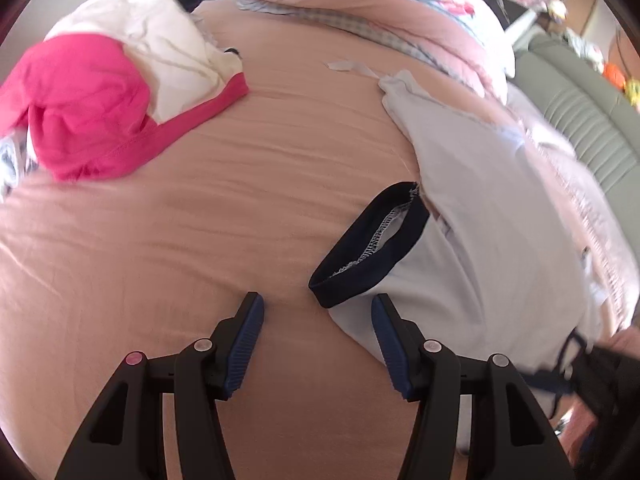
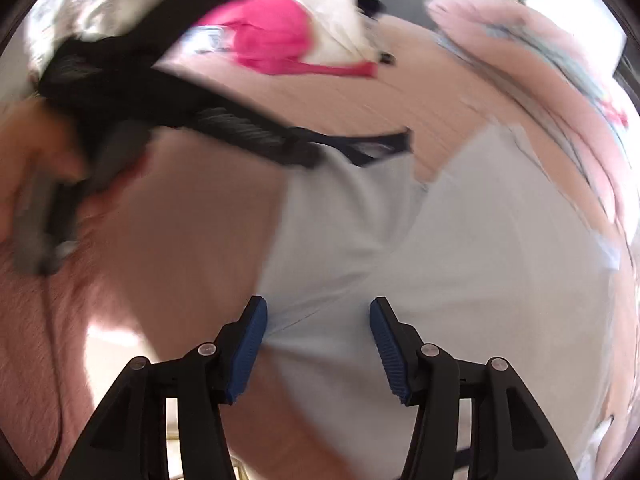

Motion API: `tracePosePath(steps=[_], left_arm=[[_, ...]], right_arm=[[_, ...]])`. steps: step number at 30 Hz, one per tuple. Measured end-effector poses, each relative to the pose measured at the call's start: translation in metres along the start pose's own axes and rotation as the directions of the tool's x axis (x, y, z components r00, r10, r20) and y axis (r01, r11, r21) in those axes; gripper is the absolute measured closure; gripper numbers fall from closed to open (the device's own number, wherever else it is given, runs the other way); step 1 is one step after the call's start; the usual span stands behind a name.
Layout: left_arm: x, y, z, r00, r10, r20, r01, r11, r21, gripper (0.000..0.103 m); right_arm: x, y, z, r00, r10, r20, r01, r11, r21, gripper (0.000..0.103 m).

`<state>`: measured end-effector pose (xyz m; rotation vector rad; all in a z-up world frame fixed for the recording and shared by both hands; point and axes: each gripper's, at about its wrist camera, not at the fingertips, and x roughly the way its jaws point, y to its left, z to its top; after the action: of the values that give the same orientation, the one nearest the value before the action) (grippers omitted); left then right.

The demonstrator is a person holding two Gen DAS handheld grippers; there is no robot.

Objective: Fold clothes
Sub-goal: 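Lay the sleeve onto the folded shirt with the left gripper and release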

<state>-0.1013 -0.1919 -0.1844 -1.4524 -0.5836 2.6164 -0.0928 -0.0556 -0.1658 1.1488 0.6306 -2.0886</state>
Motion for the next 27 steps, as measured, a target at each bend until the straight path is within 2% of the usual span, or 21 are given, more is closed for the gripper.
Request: tracePosePath(steps=[1, 3, 5, 7, 10, 12, 13, 14, 16, 19, 22, 23, 25, 27], left_arm=[[-0.003, 0.003, -0.003, 0.999, -0.034, 0.004, 0.034, 0.999, -0.035, 0.05], [-0.008, 0.01, -0.008, 0.995, -0.101, 0.016, 0.102, 0.989, -0.106, 0.05], [-0.01, 0.012, -0.011, 0.986, -0.166, 0.018, 0.167, 0.976, -0.143, 0.05], [-0.003, 0.004, -0.012, 0.988, -0.154, -0.009, 0.152, 0.981, -0.117, 0.05], [0.0, -0.013, -0.015, 0.996, -0.093, -0.008, 0.093, 0.994, -0.053, 0.051], [0.005, -0.023, -0.015, 0.995, -0.103, -0.013, 0.102, 0.994, -0.04, 0.054], [0.009, -0.028, -0.014, 0.996, -0.086, -0.011, 0.085, 0.996, -0.028, 0.06], [0.013, -0.032, -0.012, 0.998, -0.067, -0.009, 0.067, 0.998, -0.016, 0.065], [0.02, -0.039, -0.007, 1.0, -0.012, 0.006, 0.012, 1.0, -0.002, 0.096], [0.02, -0.045, -0.002, 0.999, -0.021, 0.027, 0.021, 1.0, -0.005, 0.101], [-0.003, -0.069, -0.002, 0.99, -0.065, 0.124, 0.051, 0.992, 0.112, 0.101], [-0.01, -0.081, -0.001, 0.985, -0.106, 0.138, 0.085, 0.985, 0.15, 0.101], [-0.011, -0.107, -0.002, 0.974, -0.196, 0.115, 0.168, 0.963, 0.212, 0.101], [0.008, -0.139, -0.008, 0.966, -0.257, 0.021, 0.239, 0.923, 0.301, 0.101]], right_arm=[[-0.006, -0.005, -0.002, 0.997, 0.071, -0.004, -0.07, 0.996, 0.054, 0.049], [-0.019, -0.03, -0.011, 0.992, 0.123, 0.03, -0.127, 0.968, 0.218, 0.049], [-0.028, -0.055, -0.022, 0.996, 0.078, 0.051, -0.09, 0.937, 0.336, 0.049], [-0.029, -0.076, -0.029, 1.0, 0.005, 0.029, -0.016, 0.916, 0.402, 0.049], [-0.022, -0.112, -0.035, 0.993, -0.106, -0.058, 0.121, 0.864, 0.488, 0.049], [-0.025, -0.129, -0.05, 0.991, -0.105, -0.088, 0.137, 0.807, 0.574, 0.049], [-0.029, -0.137, -0.059, 0.993, -0.089, -0.081, 0.12, 0.785, 0.608, 0.049], [-0.031, -0.141, -0.064, 0.993, -0.09, -0.08, 0.12, 0.777, 0.618, 0.049], [-0.035, -0.146, -0.07, 0.991, -0.105, -0.083, 0.134, 0.774, 0.62, 0.049], [-0.042, -0.146, -0.077, 0.988, -0.127, -0.089, 0.155, 0.776, 0.611, 0.049], [-0.041, -0.144, -0.08, 0.989, -0.127, -0.078, 0.148, 0.769, 0.622, 0.049], [-0.042, -0.144, -0.082, 0.988, -0.133, -0.076, 0.151, 0.767, 0.623, 0.049], [-0.042, -0.145, -0.088, 0.987, -0.14, -0.073, 0.154, 0.756, 0.636, 0.049], [-0.043, -0.153, -0.096, 0.989, -0.13, -0.074, 0.146, 0.738, 0.658, 0.049]])
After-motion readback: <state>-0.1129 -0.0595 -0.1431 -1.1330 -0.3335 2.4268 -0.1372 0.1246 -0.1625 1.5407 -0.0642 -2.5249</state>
